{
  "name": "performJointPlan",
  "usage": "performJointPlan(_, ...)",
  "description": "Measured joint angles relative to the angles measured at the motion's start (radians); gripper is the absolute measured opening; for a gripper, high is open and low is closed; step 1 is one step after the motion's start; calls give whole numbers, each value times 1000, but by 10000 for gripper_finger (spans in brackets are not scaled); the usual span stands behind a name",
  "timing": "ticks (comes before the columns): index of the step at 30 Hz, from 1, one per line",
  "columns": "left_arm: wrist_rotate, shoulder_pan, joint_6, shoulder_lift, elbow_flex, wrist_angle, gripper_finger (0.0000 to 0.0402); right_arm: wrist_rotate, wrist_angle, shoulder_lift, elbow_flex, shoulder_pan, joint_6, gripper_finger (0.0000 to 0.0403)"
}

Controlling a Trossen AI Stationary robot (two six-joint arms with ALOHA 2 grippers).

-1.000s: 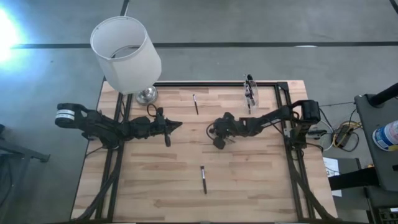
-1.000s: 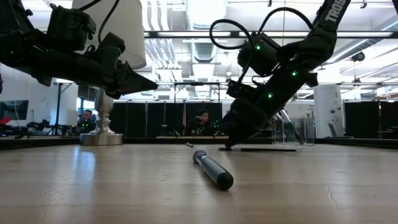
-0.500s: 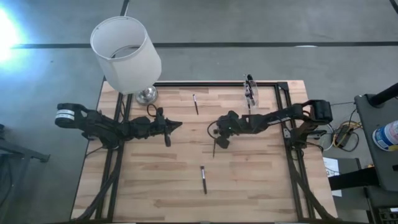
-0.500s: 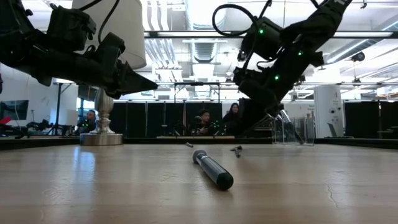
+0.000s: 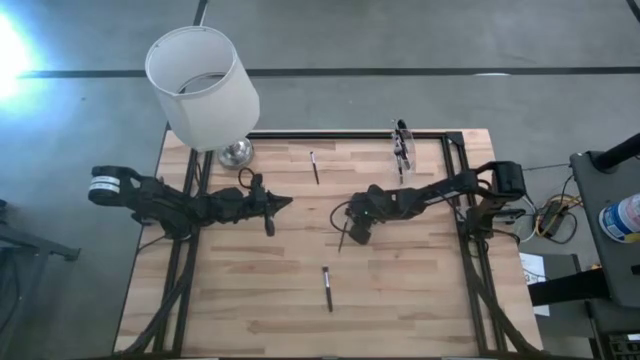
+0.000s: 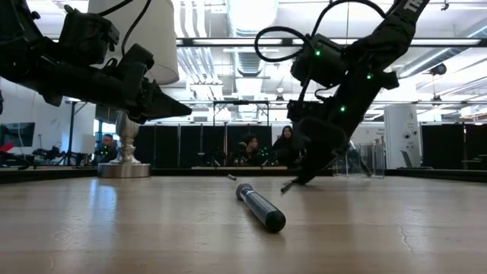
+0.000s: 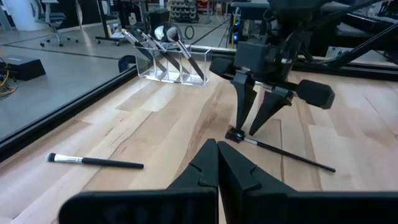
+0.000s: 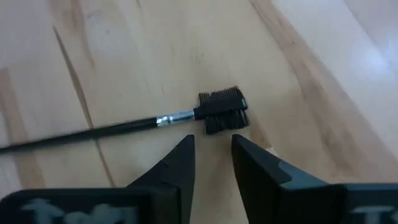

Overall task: Put items in baskets/containers
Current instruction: Put the lash brush into the transparent organizer

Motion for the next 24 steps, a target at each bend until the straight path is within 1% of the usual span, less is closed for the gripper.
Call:
performJointPlan(7, 0, 0, 0, 0, 0, 1, 0, 8, 116, -15, 2, -4, -74, 56)
performJointPlan(11, 0, 1, 0, 0, 0, 1, 0, 7, 113, -23, 18, -4, -71, 55)
performJointPlan(14, 0, 1, 0, 0, 0, 1, 0, 7, 114, -21, 35, -5, -64, 67)
performJointPlan(19, 0, 1, 0, 0, 0, 1, 0, 2, 113, -1, 60, -5, -59, 99)
performJointPlan(24, 0, 1, -22, 0, 0, 1, 0, -60, 105, 28, 79, -5, -76, 140)
